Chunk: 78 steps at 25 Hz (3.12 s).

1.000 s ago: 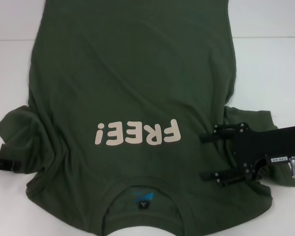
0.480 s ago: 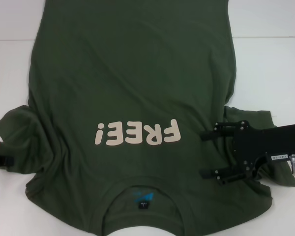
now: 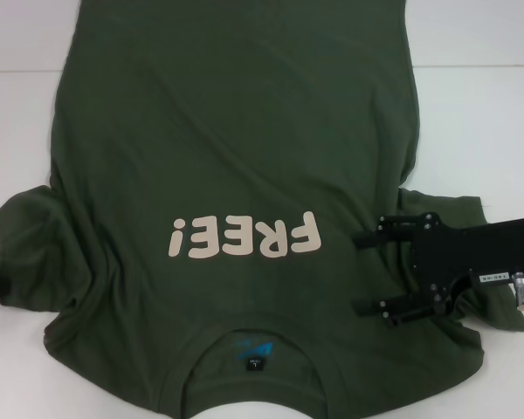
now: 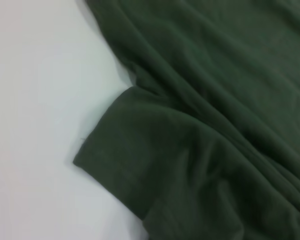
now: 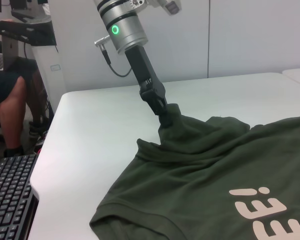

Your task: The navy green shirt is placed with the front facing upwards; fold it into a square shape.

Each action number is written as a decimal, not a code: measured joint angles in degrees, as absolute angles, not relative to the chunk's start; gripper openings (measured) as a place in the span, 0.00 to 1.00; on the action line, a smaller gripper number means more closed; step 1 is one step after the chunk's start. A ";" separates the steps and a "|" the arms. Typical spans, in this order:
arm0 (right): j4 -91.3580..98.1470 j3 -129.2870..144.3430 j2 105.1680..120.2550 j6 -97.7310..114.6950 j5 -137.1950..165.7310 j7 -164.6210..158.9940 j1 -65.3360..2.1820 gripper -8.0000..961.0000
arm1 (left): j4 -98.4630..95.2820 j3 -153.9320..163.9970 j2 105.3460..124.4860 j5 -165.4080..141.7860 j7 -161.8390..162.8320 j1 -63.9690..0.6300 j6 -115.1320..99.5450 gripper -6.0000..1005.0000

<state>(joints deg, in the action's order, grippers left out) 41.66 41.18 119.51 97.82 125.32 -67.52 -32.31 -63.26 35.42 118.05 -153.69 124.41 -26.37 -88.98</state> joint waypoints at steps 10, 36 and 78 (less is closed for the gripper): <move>41.62 40.97 119.53 97.82 125.27 -67.51 -32.08 0.95 | -64.96 35.53 117.56 -152.89 122.95 -27.89 -89.33 0.02; 39.58 39.96 119.79 97.57 121.58 -66.95 -30.03 0.95 | -81.33 47.83 121.83 -151.55 111.66 -33.72 -94.03 0.02; 38.29 39.99 119.45 94.85 121.55 -65.92 -28.74 0.95 | -88.40 86.46 124.31 -160.68 132.41 -27.93 -78.94 0.52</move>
